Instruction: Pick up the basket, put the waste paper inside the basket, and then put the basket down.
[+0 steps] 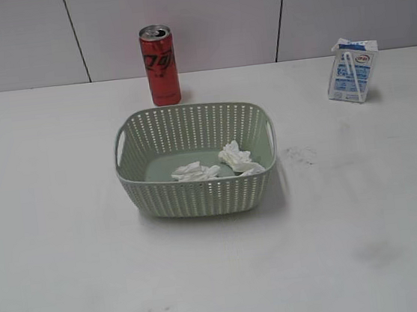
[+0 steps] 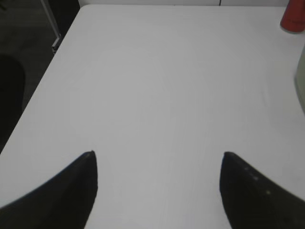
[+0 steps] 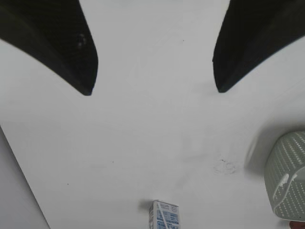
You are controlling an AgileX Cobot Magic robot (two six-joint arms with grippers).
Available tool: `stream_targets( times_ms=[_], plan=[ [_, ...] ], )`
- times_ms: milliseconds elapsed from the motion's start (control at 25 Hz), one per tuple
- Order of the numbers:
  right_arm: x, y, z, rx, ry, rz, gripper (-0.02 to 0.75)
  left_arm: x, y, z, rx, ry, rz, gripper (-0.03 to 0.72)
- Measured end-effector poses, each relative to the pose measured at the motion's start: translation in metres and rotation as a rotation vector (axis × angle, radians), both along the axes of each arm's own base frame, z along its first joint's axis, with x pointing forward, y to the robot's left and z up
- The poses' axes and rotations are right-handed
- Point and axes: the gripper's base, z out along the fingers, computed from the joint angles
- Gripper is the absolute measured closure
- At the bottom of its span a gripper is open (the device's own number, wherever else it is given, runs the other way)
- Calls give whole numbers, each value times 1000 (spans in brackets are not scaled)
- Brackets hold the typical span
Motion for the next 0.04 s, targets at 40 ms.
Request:
stream_targets(
  times_ms=[40],
  plan=[
    [0,0,0,0,0,0,166,-1,0,0,0,-1,0,98]
  ],
)
